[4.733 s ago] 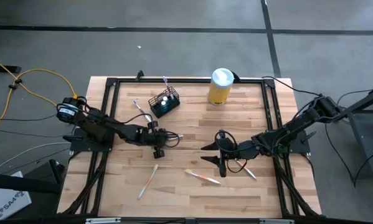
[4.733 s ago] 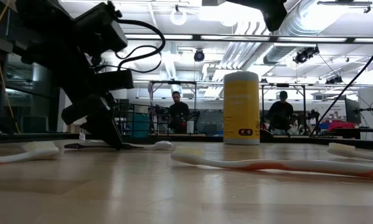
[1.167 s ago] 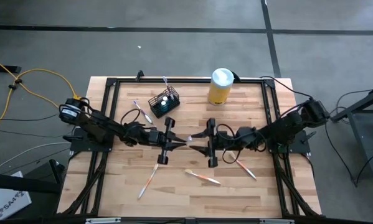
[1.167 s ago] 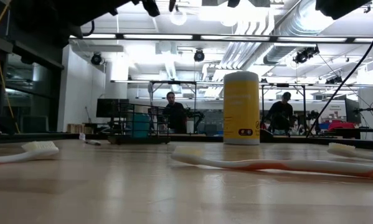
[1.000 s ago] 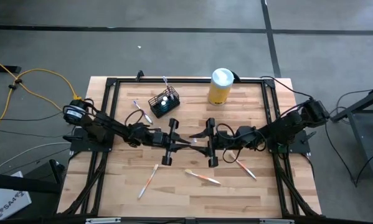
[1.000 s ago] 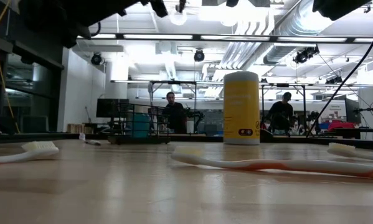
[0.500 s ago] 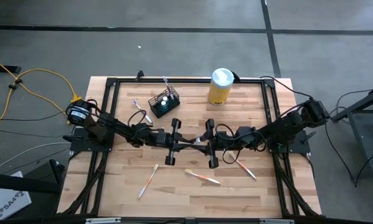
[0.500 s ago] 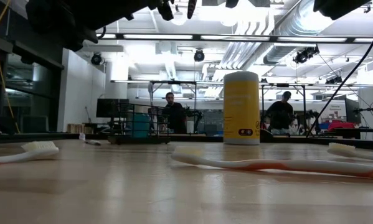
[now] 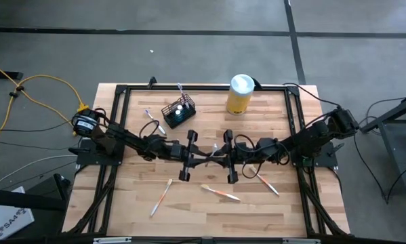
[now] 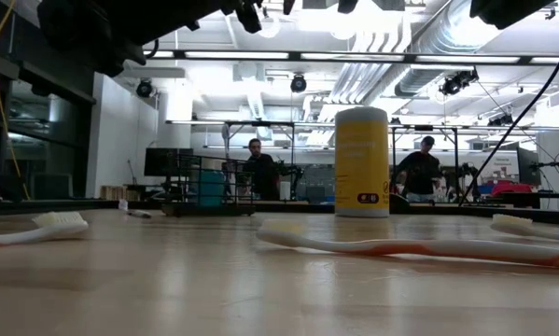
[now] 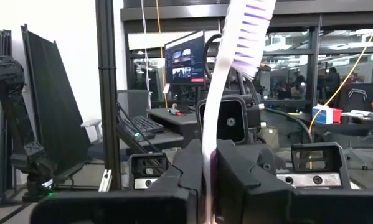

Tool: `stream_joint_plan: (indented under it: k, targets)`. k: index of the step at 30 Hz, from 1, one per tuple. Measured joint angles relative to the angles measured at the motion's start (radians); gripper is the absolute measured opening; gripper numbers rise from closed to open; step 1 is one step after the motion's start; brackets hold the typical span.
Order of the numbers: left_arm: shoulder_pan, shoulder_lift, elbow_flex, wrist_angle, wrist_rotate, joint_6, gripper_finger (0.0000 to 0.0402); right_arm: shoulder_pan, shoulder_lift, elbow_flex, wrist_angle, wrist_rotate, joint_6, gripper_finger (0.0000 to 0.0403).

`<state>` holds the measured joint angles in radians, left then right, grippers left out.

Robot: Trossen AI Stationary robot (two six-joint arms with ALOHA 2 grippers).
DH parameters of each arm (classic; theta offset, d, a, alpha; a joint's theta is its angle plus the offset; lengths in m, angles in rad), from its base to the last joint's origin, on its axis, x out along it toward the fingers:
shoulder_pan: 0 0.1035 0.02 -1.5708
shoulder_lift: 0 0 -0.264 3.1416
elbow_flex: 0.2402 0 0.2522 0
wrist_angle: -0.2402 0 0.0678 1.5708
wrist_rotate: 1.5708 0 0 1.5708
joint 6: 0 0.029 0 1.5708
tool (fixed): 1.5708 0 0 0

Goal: Pick & Place toothbrushing station
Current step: Put the bottom purple toothbrush into the right section of the wire organizer

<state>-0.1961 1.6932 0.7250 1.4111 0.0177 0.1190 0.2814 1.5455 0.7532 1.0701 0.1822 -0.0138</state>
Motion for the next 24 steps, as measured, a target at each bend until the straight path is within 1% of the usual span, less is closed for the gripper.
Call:
stream_joint_plan:
  k: [8, 11, 16, 21, 24]
  targets:
    - [0.000, -0.001, 0.000, -0.129, -0.005, -0.018, 0.0089, 0.003, 0.000, 0.000, -0.033, 0.006, 0.017, 0.0017]
    - [0.000, -0.001, -0.001, -0.179, -0.013, -0.019, 0.0100, 0.015, 0.000, 0.000, -0.049, 0.057, 0.002, 0.0017]
    - [0.000, -0.019, -0.021, -0.196, -0.020, -0.019, 0.0104, 0.047, -0.030, 0.000, -0.127, 0.140, -0.015, 0.0016]
    - [0.000, -0.103, -0.040, -0.298, -0.045, -0.018, 0.0104, 0.093, -0.071, 0.000, -0.203, 0.219, -0.037, 0.0016]
    - [0.000, -0.146, -0.041, -0.337, -0.033, -0.020, 0.0104, 0.111, -0.080, 0.000, -0.227, 0.241, -0.035, 0.0016]
